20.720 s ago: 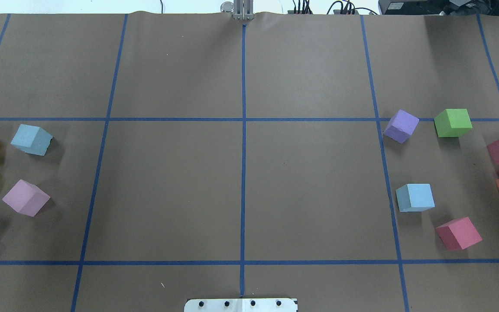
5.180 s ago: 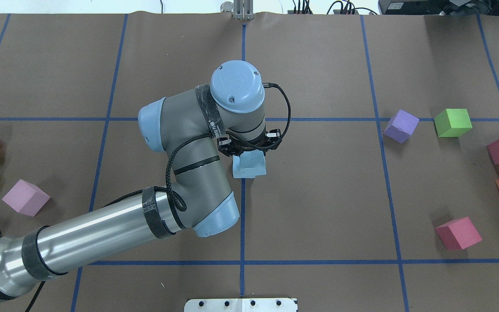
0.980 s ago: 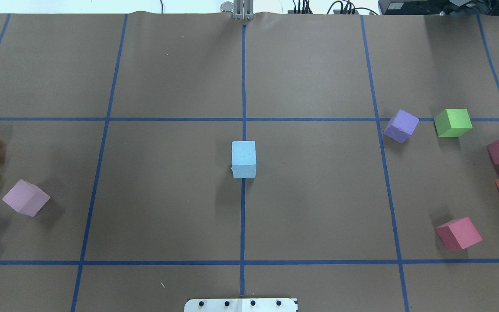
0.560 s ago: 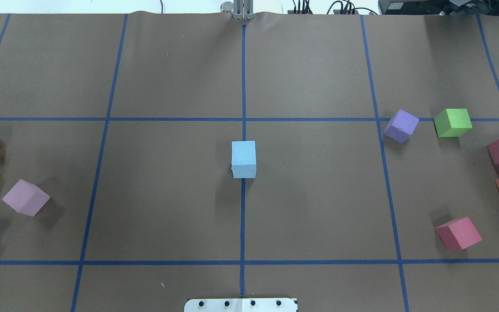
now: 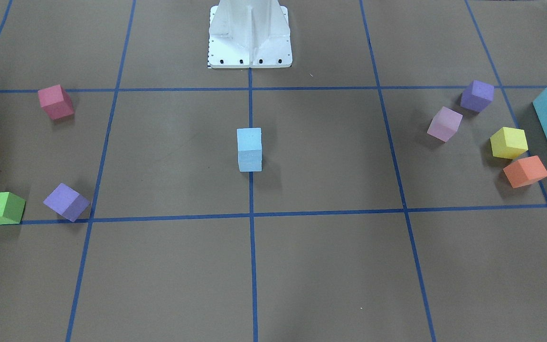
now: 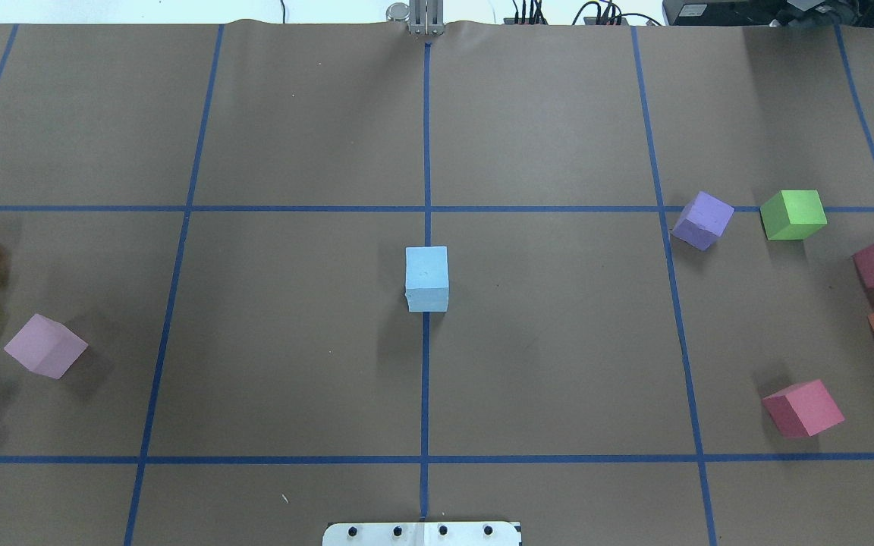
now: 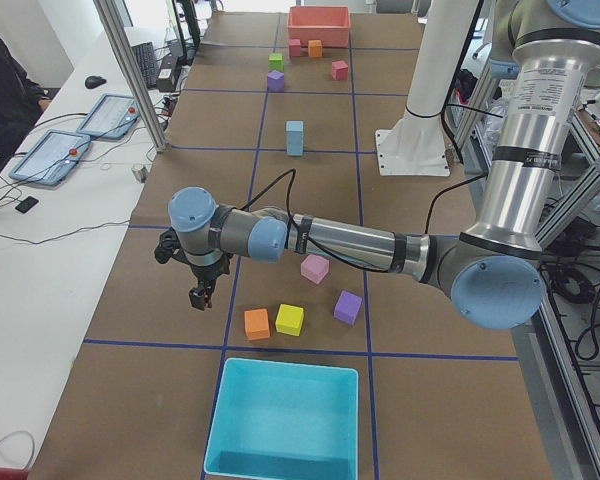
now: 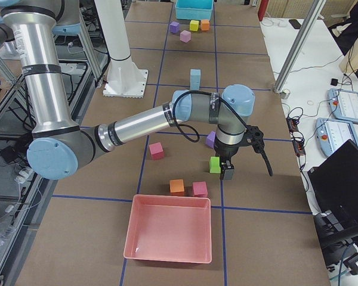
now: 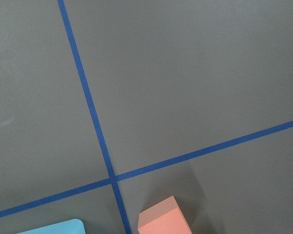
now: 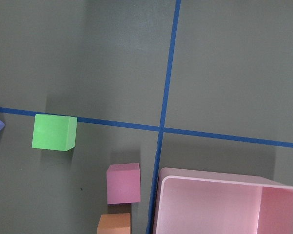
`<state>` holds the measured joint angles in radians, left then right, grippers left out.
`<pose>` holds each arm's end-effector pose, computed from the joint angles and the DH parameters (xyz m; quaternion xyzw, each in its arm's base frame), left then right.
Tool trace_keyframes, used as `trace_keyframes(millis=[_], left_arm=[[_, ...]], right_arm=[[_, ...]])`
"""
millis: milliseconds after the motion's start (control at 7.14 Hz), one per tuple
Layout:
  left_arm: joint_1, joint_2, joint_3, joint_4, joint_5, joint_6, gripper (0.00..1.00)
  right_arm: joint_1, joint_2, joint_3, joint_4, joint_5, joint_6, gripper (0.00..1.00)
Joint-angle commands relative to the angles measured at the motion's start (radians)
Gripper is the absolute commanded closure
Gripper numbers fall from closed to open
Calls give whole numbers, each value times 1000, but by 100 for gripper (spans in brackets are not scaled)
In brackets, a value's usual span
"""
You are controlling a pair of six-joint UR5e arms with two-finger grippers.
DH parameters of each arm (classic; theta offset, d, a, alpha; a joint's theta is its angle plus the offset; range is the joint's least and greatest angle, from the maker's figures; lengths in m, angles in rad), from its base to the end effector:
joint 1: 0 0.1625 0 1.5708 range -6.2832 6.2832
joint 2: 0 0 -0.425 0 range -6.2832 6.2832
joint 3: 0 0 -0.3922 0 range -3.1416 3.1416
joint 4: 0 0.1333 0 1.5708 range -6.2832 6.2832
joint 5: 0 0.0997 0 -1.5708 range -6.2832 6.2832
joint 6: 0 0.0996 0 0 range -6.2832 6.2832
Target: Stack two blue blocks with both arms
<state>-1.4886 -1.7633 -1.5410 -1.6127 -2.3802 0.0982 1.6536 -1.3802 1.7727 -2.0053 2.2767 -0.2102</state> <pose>-0.0134 -0.5830 0.5631 0.0970 0.3909 0.1224 0.9071 0.1131 -0.5318 0.5097 0.0310 -0.3448 -0.0525 0.9367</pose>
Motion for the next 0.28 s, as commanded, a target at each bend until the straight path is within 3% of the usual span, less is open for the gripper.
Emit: trace_keyframes(millis=[0, 140], left_arm=[[1, 1, 1, -1, -1, 0, 2], [-1, 1, 1, -1, -1, 0, 2]], right_arm=[[0, 0, 1, -1, 3, 0, 0], [0, 0, 1, -1, 0, 0, 0]])
